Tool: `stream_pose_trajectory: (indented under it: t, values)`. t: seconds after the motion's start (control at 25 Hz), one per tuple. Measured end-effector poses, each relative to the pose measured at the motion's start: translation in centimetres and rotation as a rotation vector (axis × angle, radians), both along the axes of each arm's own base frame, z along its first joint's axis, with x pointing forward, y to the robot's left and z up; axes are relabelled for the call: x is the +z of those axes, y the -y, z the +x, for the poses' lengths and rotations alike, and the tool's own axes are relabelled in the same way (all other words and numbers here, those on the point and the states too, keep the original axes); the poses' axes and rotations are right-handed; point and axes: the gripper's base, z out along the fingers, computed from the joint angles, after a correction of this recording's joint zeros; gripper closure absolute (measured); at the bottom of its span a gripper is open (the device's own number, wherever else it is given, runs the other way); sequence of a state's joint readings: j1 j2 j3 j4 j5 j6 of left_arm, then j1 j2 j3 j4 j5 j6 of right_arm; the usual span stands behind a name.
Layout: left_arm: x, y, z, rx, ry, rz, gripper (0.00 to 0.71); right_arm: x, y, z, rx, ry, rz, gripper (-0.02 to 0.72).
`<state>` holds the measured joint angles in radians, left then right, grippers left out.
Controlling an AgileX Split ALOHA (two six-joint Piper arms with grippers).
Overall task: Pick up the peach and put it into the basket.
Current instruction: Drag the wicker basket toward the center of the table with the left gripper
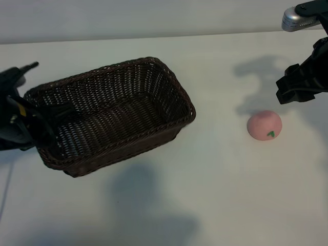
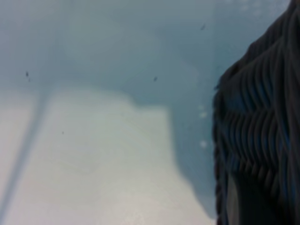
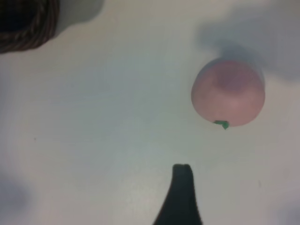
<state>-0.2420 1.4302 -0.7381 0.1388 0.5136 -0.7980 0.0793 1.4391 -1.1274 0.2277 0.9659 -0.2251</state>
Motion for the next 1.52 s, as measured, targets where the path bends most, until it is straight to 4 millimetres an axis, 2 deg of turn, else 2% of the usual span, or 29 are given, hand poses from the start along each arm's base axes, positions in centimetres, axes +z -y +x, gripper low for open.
stream_pose_trajectory:
  t: [0.44, 0.6, 0.8, 1.0, 1.24, 1.52]
  values:
    - [4.0, 0.1, -1.4, 0.012, 0.200, -0.105, 0.550, 0.0, 0.0, 0.0, 0.000, 0.000, 0.000, 0.121]
    - [4.5, 0.3, -1.4, 0.028, 0.232, -0.151, 0.550, 0.0, 0.0, 0.0, 0.000, 0.000, 0.000, 0.121]
    - [4.5, 0.5, -0.9, -0.042, 0.232, -0.124, 0.550, 0.0, 0.0, 0.0, 0.000, 0.000, 0.000, 0.121]
    - [4.9, 1.2, 1.6, -0.187, 0.181, -0.054, 0.550, 0.0, 0.0, 0.0, 0.000, 0.000, 0.000, 0.121]
    - [5.3, 2.9, 5.0, -0.342, 0.161, -0.075, 0.550, 0.0, 0.0, 0.0, 0.000, 0.000, 0.000, 0.121]
    - [3.5, 4.5, 7.8, -0.420, 0.137, -0.143, 0.550, 0.0, 0.0, 0.0, 0.000, 0.000, 0.000, 0.121]
